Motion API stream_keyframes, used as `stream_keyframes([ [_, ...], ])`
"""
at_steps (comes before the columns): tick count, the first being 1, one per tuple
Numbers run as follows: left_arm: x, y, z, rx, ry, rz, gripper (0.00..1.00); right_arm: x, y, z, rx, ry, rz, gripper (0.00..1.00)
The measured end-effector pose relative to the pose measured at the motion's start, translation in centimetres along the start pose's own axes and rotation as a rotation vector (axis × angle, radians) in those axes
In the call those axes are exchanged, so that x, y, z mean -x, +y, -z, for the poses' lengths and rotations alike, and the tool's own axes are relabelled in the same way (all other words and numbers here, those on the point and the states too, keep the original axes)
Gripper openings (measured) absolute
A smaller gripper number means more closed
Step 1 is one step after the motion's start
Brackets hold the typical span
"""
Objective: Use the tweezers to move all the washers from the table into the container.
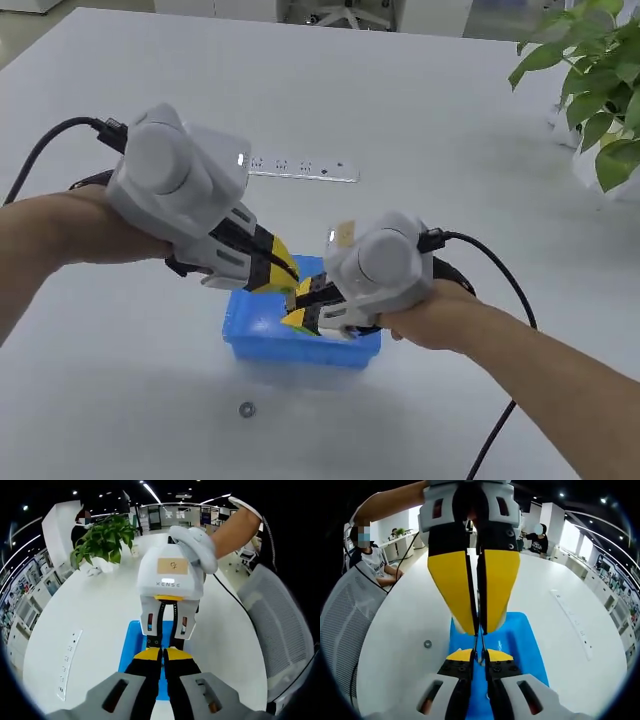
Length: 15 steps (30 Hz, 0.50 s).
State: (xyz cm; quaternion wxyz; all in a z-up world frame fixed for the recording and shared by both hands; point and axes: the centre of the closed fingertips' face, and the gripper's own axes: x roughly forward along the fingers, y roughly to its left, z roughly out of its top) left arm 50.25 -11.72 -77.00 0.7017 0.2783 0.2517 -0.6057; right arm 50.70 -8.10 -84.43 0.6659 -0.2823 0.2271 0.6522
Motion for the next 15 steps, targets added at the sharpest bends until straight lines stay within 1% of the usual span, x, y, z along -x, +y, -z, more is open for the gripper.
stream_keyframes([
  [15, -0.81, 0.07, 0.82, 0.01, 0.008, 0.006, 0.06, -0.72, 0.03, 0.97, -0.005, 0.025, -0.016, 0.11],
])
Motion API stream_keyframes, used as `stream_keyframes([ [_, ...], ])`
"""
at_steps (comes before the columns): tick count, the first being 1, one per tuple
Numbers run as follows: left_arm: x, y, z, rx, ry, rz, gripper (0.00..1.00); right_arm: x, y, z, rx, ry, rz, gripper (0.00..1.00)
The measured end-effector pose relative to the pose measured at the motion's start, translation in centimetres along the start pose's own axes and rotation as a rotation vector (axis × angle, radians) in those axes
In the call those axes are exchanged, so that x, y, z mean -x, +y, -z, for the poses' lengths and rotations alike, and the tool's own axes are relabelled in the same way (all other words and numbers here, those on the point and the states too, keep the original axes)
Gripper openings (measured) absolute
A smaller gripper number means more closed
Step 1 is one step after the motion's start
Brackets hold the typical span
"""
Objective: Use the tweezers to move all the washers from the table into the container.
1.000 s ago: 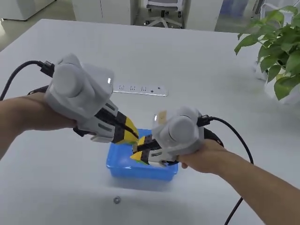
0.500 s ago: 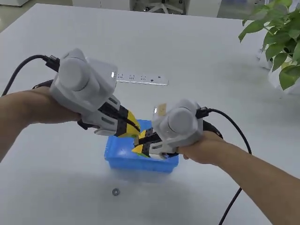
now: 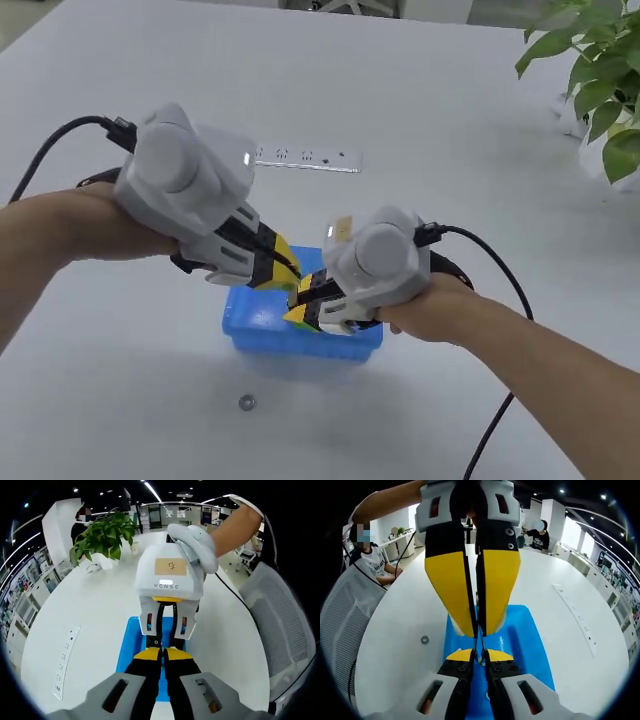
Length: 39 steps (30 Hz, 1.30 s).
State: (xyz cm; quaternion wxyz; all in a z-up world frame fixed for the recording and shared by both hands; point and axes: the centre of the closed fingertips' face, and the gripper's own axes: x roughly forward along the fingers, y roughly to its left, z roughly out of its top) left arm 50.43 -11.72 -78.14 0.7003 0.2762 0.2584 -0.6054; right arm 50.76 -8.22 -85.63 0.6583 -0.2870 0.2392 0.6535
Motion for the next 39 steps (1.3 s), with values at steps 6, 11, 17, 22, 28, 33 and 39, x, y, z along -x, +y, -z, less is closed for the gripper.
stream_keyframes([
  [6, -0.1, -0.1, 0.2, 0.003, 0.004, 0.003, 0.06, -0.2, 0.1, 0.2, 0.0, 0.006, -0.007, 0.11],
  [11, -0.2, -0.1, 0.4, 0.005, 0.005, 0.003, 0.06, -0.3, 0.2, 0.3, 0.006, 0.011, -0.009, 0.11],
  [17, -0.2, 0.0, 0.5, 0.008, 0.003, 0.0, 0.06, -0.5, 0.1, 0.4, 0.006, 0.012, -0.013, 0.11],
  [22, -0.2, 0.1, 0.5, 0.012, 0.0, -0.002, 0.06, -0.5, 0.1, 0.4, 0.004, 0.011, -0.012, 0.11],
  [28, -0.2, -0.1, 0.5, 0.004, 0.007, 0.001, 0.06, -0.4, 0.2, 0.3, 0.017, 0.018, -0.012, 0.12],
  [33, 0.1, -0.1, 0.2, 0.002, 0.001, -0.003, 0.06, -0.1, 0.2, 0.0, 0.025, 0.014, -0.006, 0.12],
  [39, 0.7, -0.2, -0.3, -0.001, -0.004, -0.011, 0.06, 0.4, 0.1, -0.7, 0.037, 0.008, 0.007, 0.11],
])
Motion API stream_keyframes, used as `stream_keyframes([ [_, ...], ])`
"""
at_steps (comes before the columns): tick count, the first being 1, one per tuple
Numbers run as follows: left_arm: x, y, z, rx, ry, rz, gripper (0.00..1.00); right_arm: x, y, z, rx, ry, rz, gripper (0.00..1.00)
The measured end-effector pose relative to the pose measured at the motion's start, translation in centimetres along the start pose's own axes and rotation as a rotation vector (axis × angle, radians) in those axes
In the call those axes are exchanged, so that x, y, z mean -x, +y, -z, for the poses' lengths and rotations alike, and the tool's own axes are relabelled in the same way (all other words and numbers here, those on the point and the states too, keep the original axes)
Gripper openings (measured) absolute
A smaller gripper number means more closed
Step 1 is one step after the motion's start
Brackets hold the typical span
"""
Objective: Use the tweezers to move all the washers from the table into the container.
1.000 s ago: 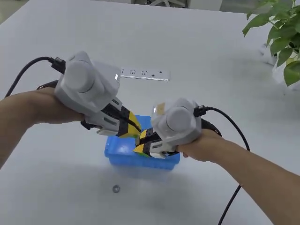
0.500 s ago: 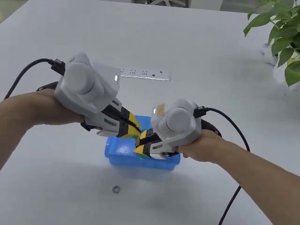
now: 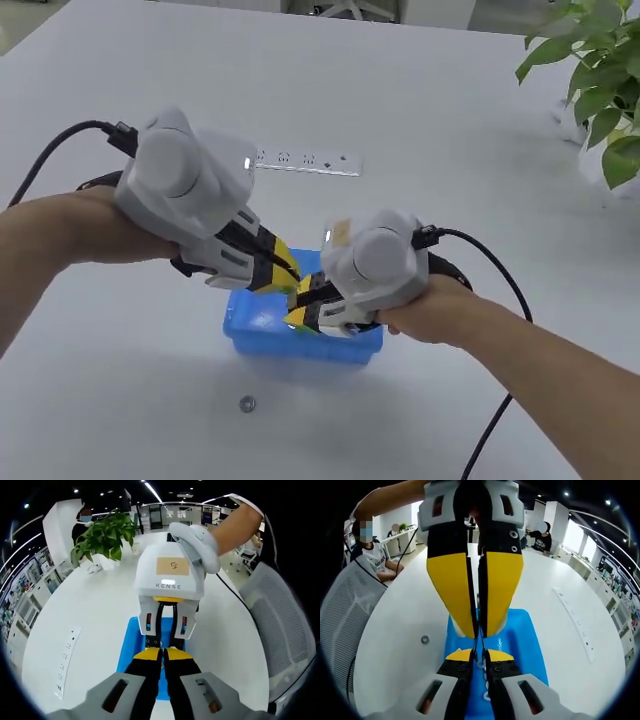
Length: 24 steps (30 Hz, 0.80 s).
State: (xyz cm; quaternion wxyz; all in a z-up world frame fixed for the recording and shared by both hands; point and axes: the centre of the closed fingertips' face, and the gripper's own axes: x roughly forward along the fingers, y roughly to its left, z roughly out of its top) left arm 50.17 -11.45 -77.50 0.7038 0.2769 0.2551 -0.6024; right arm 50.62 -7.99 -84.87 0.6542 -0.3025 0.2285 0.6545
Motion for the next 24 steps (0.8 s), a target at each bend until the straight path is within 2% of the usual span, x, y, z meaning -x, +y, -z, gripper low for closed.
stream_keyframes([
  [8, 1.2, -0.2, -0.8, -0.009, -0.008, -0.014, 0.06, 1.0, 0.1, -1.1, 0.014, -0.011, 0.017, 0.11],
  [24, 3.2, -2.1, -2.0, -0.026, -0.003, -0.025, 0.06, 2.2, 1.6, -3.0, 0.039, -0.024, 0.036, 0.11],
])
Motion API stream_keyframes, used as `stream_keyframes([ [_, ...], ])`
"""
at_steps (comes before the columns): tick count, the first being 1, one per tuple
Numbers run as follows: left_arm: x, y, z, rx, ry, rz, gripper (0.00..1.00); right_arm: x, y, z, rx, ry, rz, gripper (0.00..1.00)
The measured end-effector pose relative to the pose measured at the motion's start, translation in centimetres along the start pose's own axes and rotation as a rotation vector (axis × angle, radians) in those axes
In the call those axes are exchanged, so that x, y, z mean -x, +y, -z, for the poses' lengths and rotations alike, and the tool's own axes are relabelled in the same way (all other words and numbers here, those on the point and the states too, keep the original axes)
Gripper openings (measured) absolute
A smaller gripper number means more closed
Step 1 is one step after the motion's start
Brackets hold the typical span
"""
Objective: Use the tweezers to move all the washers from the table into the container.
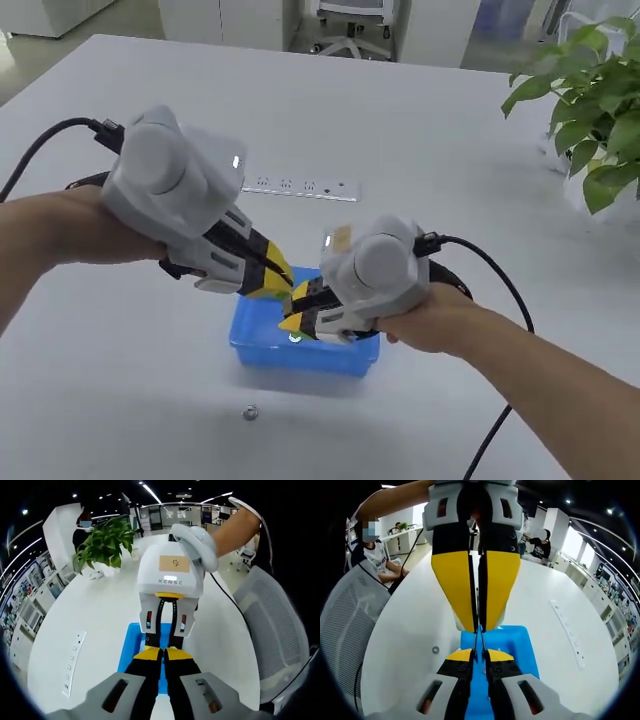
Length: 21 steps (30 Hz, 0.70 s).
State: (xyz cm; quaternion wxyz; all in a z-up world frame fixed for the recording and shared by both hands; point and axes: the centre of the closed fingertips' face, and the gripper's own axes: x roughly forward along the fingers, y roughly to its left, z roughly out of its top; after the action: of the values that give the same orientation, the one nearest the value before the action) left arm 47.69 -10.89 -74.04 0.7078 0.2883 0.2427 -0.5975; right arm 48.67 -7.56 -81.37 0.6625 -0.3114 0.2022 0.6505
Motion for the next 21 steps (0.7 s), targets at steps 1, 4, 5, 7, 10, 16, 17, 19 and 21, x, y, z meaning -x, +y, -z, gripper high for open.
stream_keyframes([
  [1, 0.1, -0.1, 0.0, -0.001, 0.001, 0.0, 0.06, 0.1, 0.2, -0.1, 0.0, -0.001, 0.0, 0.11],
  [4, 0.3, -0.7, -0.1, 0.002, 0.002, -0.001, 0.06, 0.1, 0.7, -0.4, 0.003, -0.003, 0.0, 0.11],
  [5, 0.4, -0.8, -0.1, 0.002, 0.002, -0.002, 0.06, 0.1, 0.9, -0.4, 0.002, -0.004, -0.001, 0.11],
  [7, 0.5, -1.3, 0.1, 0.004, 0.006, -0.002, 0.06, 0.0, 1.3, -0.5, 0.005, -0.005, -0.005, 0.11],
  [10, 0.7, -2.0, 0.3, 0.01, 0.01, -0.002, 0.06, -0.1, 1.9, -0.6, 0.008, -0.005, -0.006, 0.11],
  [16, 1.1, -2.3, 0.4, 0.017, 0.002, -0.021, 0.06, -0.1, 2.4, -1.0, 0.016, -0.01, -0.009, 0.11],
  [17, 1.2, -2.3, 0.3, 0.016, 0.001, -0.023, 0.06, -0.1, 2.4, -1.1, 0.018, -0.011, -0.009, 0.11],
  [19, 1.2, -2.3, 0.2, 0.015, 0.001, -0.024, 0.06, 0.0, 2.4, -1.2, 0.02, -0.01, -0.009, 0.11],
  [21, 1.4, -2.3, 0.1, 0.014, -0.002, -0.028, 0.06, 0.1, 2.3, -1.4, 0.023, -0.013, -0.005, 0.11],
])
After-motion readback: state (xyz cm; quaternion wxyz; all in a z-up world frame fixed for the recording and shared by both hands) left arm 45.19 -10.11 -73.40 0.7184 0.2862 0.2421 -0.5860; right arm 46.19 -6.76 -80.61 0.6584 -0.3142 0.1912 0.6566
